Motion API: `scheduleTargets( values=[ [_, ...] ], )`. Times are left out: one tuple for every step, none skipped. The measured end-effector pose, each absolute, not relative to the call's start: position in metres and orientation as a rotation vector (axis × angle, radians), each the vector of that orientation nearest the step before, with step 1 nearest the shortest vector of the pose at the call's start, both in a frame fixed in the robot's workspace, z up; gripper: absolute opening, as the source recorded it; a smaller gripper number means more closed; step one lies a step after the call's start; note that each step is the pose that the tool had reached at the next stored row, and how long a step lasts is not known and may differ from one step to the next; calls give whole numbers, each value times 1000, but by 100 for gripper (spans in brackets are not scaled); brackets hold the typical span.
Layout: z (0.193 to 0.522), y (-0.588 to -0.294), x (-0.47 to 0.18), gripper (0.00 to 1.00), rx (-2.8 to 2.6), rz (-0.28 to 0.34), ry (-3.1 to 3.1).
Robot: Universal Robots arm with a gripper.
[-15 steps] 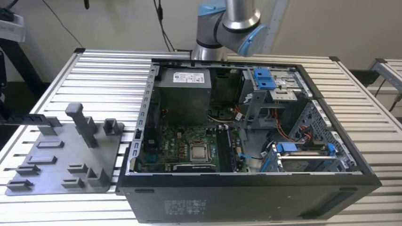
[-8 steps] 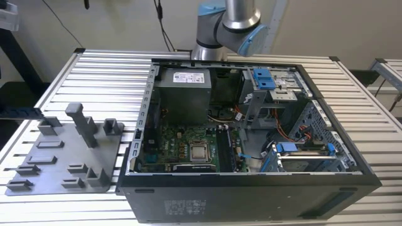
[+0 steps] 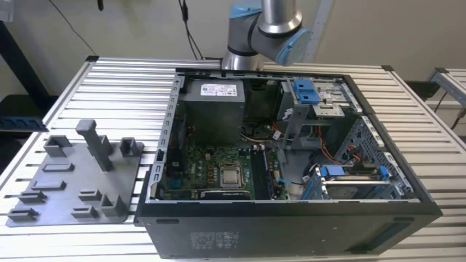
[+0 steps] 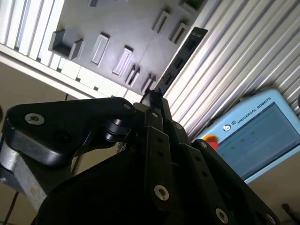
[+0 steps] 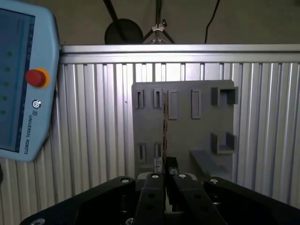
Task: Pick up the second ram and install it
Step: 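Pick up the second ram and move it above second insertion slot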
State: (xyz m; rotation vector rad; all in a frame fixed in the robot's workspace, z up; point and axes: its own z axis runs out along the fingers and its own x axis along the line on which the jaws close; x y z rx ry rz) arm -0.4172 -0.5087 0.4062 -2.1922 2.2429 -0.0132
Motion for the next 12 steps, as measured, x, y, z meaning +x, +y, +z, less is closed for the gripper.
scheduleTargets(
  values=[
    [408,-509,-417,14,-2192,-13,2243],
    [410,-509,-417,14,-2192,-13,2243],
    [412,-509,-417,14,-2192,-13,2243],
    [414,-509,-417,14,-2192,-13,2243],
    [416,-509,-417,14,-2192,-13,2243],
    [417,-509,-417,14,-2192,-13,2243],
    [419,-509,-417,14,-2192,-13,2243],
    [421,-509,-417,14,-2192,-13,2243],
    [423,-509,-417,14,-2192,-13,2243],
    [424,-509,-417,14,-2192,-13,2243],
    [425,-509,-417,14,-2192,-13,2243],
    [426,-509,-417,14,-2192,-13,2243]
  ],
)
